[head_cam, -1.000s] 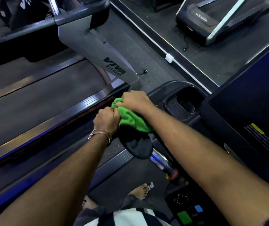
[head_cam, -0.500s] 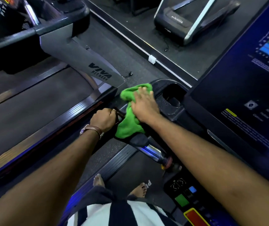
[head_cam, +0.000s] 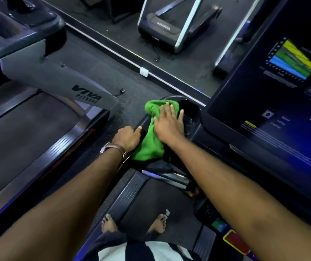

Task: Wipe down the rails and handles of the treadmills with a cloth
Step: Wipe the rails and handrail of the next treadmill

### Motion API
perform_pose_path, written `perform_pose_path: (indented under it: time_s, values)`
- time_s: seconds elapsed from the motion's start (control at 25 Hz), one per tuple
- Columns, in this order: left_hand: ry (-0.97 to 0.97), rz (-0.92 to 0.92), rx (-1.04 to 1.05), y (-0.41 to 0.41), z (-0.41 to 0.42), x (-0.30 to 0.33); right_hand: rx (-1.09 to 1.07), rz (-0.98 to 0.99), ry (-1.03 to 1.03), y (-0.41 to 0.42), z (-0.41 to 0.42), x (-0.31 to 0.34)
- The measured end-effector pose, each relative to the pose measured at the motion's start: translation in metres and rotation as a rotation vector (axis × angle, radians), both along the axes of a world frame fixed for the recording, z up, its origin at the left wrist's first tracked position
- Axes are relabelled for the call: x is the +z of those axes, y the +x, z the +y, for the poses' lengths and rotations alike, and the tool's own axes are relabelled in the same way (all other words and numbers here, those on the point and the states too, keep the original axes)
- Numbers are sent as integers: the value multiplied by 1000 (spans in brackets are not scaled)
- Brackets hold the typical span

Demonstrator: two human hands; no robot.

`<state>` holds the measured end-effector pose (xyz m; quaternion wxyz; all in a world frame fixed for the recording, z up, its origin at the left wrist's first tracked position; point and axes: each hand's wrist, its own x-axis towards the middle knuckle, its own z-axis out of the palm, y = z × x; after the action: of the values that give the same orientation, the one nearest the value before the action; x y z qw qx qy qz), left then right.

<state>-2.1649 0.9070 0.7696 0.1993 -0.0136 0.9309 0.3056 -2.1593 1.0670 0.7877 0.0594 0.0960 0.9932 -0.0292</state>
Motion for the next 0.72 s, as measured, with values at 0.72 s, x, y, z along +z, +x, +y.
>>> perform_pose_path:
  time_s: [0.72]
  values:
    - [-68,114,-42,-9,24,-4,-360,70,-181,6,-12,13]
